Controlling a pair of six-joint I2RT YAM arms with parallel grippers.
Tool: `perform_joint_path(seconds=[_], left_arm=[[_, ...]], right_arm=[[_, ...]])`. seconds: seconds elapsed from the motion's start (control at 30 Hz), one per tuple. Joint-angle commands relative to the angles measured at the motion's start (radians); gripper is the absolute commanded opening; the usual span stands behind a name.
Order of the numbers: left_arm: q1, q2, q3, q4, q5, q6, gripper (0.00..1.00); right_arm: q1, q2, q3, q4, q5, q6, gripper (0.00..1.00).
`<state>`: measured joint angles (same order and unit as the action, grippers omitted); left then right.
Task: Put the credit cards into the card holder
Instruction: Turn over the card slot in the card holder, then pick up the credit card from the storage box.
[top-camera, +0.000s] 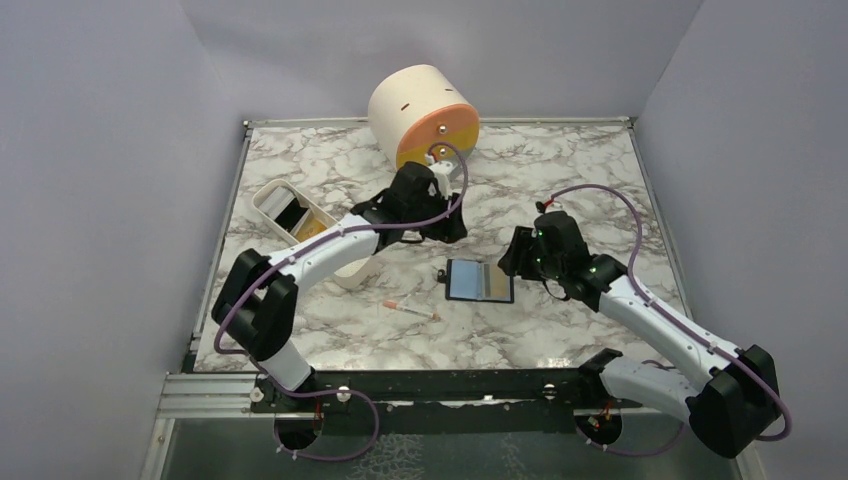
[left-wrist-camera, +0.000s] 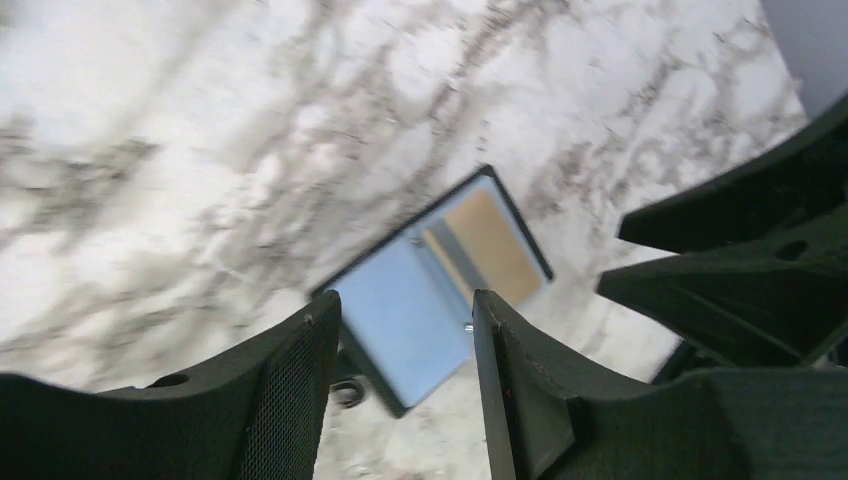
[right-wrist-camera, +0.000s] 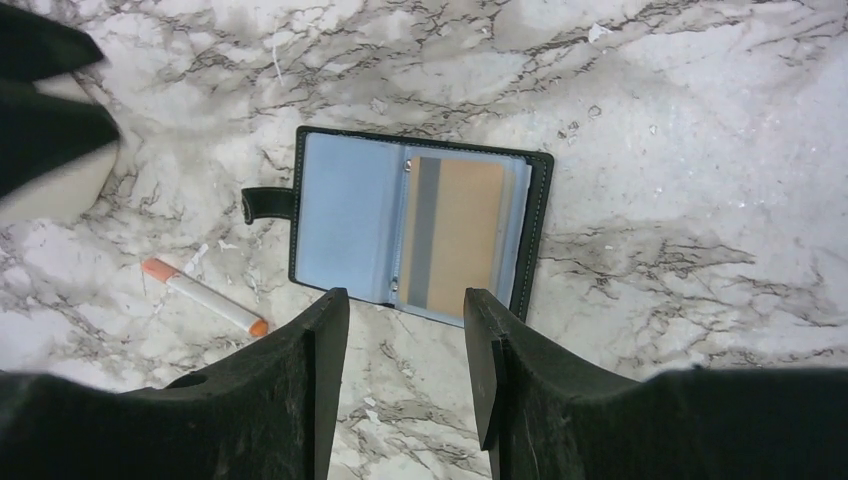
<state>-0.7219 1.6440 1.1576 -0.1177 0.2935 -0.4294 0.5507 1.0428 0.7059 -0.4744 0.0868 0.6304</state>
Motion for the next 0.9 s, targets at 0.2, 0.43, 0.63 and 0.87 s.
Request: perform_joint_path(seconds=[0.2,0.43,0.63,0.87], left_arm=[[0.265,-0.196,0.051,-0.299,-0.272,0.316,0.54],[0.401,-0.229,0.040,-0.315,-0.463,0.453,0.55],[0.531,-0.215,0.027,-0.266,-0.409,0.590,0.54],[0.642,-0.110,0.035,-0.266,-0.394,0.678,0.63]], right_arm=[[0.002,0.005,-0.030,0.123,-0.053,-0.049,0.46],[0.000,0.033,-0.028,0.160,-0.107,-0.057,0.45],[0.002,0.036,-0.037,0.167,-0.143,-0.064,0.45],[0.001,0.025,-0.037,0.153,-0.129,-0.098,0.45]])
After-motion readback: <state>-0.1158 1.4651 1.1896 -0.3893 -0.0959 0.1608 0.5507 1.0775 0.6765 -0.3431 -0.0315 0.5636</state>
